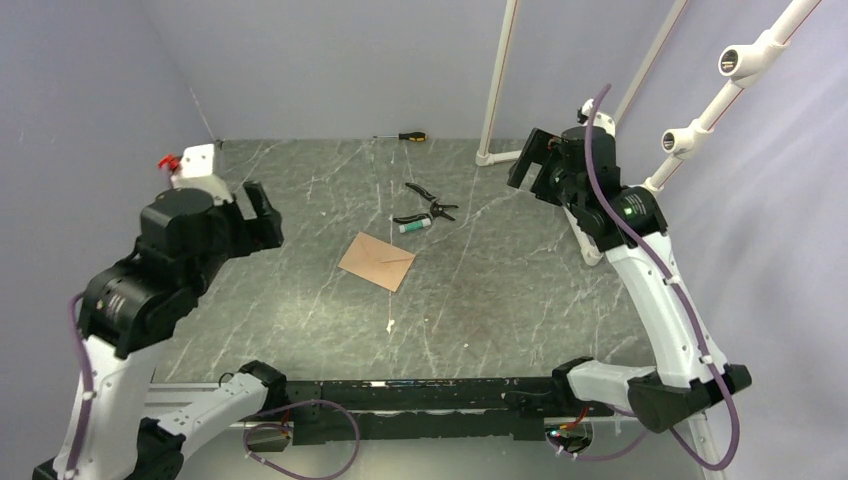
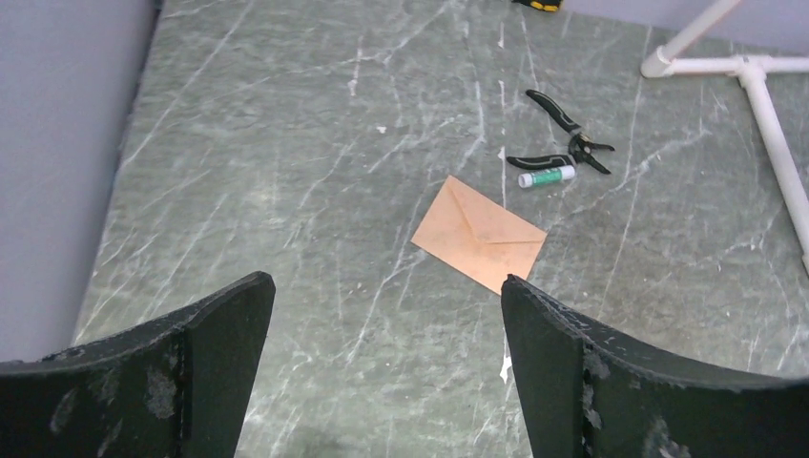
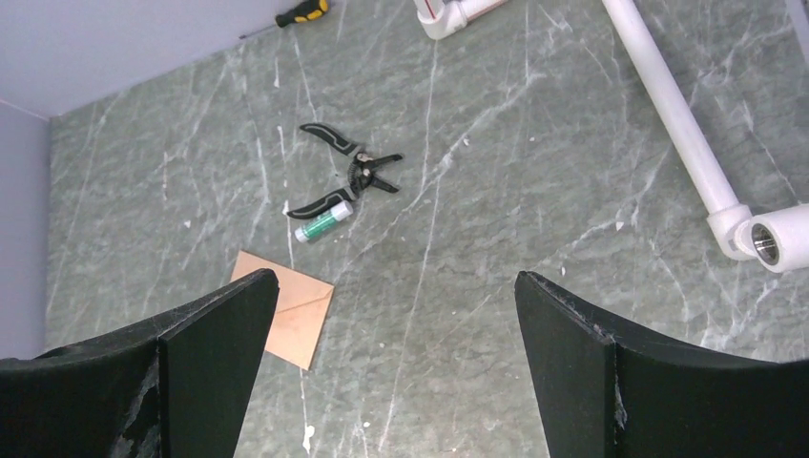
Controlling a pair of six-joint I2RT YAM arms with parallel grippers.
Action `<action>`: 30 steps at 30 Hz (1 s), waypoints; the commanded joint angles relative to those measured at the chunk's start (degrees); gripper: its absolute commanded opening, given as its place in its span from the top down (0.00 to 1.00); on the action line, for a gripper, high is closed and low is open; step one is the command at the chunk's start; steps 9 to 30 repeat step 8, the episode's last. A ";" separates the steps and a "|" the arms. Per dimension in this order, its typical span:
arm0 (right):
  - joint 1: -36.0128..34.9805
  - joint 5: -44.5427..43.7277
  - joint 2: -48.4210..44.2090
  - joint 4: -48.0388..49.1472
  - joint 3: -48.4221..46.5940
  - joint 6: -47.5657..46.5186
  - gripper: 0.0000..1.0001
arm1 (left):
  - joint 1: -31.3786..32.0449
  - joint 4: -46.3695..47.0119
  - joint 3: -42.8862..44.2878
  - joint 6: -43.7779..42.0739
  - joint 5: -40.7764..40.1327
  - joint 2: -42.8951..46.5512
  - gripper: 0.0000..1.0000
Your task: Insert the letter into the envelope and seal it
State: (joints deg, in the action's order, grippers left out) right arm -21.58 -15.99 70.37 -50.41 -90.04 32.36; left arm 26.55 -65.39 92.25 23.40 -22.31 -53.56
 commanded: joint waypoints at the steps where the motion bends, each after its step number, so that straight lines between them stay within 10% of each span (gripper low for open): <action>1: 0.03 -0.07 -4.23 0.75 -0.69 -1.86 0.00 | 0.00 -5.69 1.97 3.34 -6.66 2.68 0.07; 30: 0.00 -1.01 -4.21 -1.54 -2.00 -3.35 0.00 | 0.00 -7.23 2.77 4.48 -6.98 5.50 0.07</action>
